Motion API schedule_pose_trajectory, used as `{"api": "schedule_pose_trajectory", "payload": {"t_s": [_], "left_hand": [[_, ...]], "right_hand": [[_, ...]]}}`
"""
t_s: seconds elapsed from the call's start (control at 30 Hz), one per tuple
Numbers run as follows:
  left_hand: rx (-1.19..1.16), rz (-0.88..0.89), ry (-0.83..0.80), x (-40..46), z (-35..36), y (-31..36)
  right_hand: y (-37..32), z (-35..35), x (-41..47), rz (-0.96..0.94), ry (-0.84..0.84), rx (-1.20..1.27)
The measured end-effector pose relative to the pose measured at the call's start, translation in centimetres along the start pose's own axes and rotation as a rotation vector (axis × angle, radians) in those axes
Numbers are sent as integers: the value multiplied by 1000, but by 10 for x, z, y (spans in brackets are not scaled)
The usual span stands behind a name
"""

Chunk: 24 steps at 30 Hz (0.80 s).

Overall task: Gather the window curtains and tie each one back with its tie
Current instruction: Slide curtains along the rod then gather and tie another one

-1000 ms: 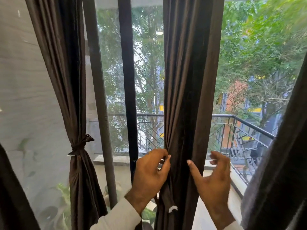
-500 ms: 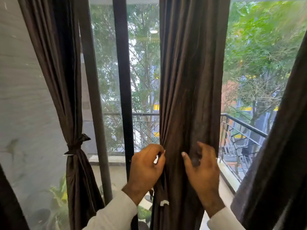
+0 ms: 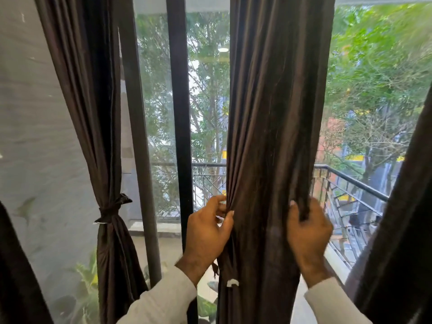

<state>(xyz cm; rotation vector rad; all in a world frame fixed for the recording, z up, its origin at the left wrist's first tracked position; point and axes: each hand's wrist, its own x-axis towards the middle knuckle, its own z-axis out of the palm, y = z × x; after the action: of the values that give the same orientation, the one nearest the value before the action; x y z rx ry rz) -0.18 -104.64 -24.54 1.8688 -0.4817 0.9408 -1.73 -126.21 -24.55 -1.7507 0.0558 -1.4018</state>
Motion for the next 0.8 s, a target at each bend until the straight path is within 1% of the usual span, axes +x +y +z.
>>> {"api": "schedule_pose_trajectory", "payload": {"t_s": [0.07,0.1,0.13,0.2,0.23,0.27,0.33,0.37,0.4,0.57,0.67,0.73,0.8], "left_hand": [[-30,2,-23,0,3,4],[-59,8,-38,-3,5,8],[-90,17,-44,-5,6,11],[-133,17,-37,-9,8,16],[-146,11,-30,-10,8,16],[-155,7,-27,-12,9,16],[-152,8,-27,-16,10,17],[-146,7,-29,-17,11,16],[-149,4,-32,-17,12,16],[-171,-29,-91,-18,16,15],[-151,-12,-93,-18,16,15],[-166,-4,-96,-18,15,17],[-181,6,-121,-18,13,20]], "right_hand": [[-8,2,-29,-200,-125,-4],[-7,3,-43,-237,-167,0],[-5,4,-54,-205,-154,19],[3,2,-64,-30,-21,113],[11,0,-66,-31,11,114],[16,-1,-70,-114,-16,61],[22,-1,-80,-344,-131,-84],[25,1,-83,-416,-181,-123],[26,2,-85,-441,-211,-143],[25,8,-87,-420,-339,-71],[21,7,-89,-438,-365,-15],[20,5,-88,-415,-386,11],[21,4,-86,-411,-433,25]]}}
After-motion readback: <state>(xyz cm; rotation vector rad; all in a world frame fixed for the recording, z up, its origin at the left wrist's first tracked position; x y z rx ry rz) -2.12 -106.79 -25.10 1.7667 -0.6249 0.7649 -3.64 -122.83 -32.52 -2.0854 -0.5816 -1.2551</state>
